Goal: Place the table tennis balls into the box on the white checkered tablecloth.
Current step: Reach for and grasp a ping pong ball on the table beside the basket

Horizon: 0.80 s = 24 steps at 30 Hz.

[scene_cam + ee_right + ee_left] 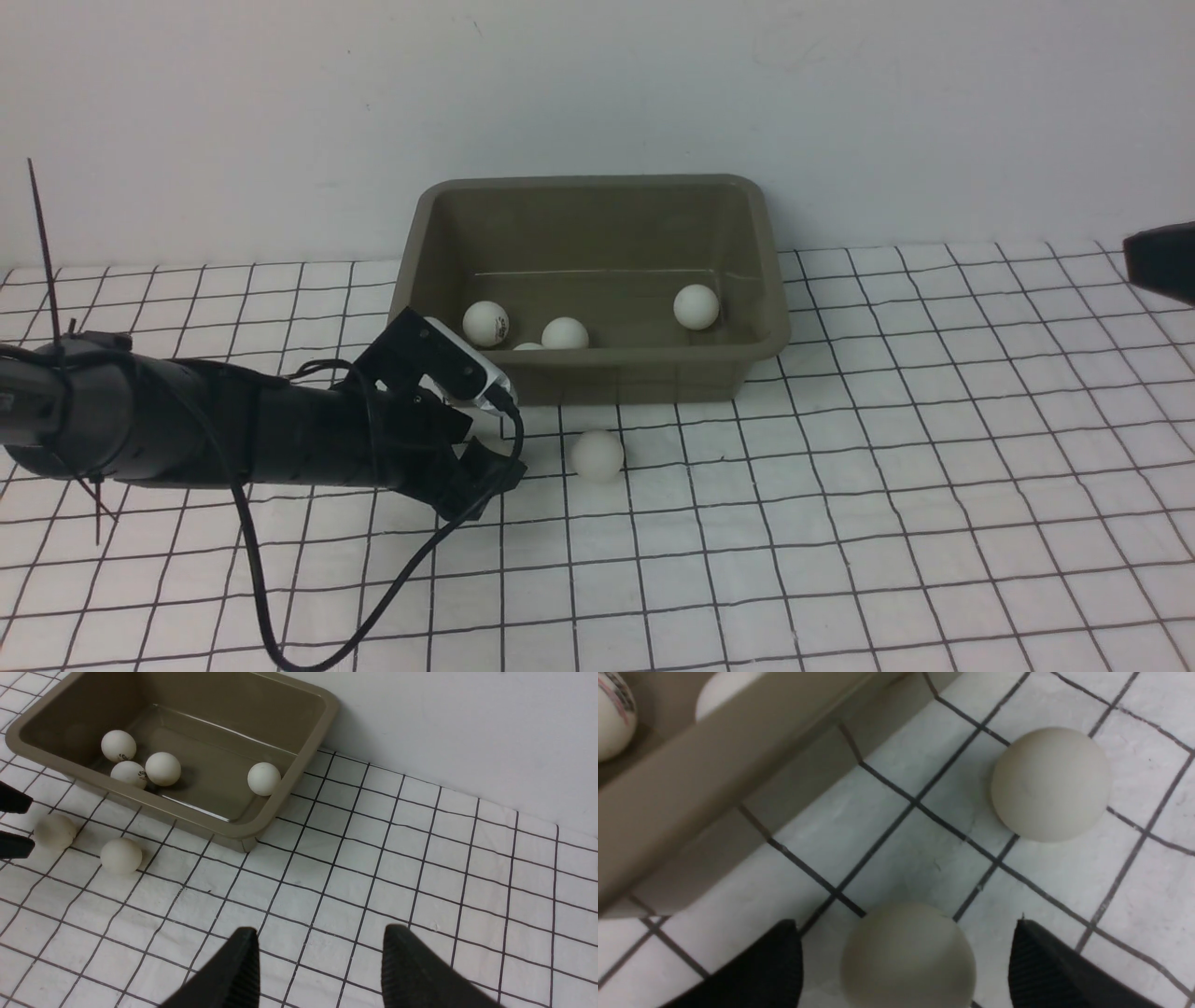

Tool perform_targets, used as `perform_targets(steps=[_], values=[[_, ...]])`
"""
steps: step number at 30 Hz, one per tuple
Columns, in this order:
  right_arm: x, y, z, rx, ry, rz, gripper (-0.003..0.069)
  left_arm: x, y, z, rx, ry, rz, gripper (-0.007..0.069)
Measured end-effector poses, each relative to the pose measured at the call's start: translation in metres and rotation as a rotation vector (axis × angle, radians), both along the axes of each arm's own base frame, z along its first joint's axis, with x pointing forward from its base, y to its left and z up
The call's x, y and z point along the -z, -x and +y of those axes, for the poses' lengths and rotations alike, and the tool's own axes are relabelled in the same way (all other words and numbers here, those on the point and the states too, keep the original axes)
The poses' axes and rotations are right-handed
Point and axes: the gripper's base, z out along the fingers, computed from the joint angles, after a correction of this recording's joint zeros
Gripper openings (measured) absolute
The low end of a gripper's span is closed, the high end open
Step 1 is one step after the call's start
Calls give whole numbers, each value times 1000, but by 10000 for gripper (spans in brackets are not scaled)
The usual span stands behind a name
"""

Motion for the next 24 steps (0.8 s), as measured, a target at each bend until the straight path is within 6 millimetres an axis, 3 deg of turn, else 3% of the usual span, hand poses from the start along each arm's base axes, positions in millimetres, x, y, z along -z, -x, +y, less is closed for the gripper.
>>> perform_targets(steps=[12, 14, 17, 24], values=[[0, 0, 0, 0, 0, 0, 335, 4, -12, 2, -15, -44, -16, 527], [0, 0, 0, 0, 0, -1, 335, 4, -14, 1, -13, -41, -20, 485], [0, 0, 0, 1, 0, -2, 335, 3, -17, 1, -14, -38, -26, 338], [-1, -1, 0, 5, -1, -14, 335, -6, -15, -5, 13, 43, -27, 343]])
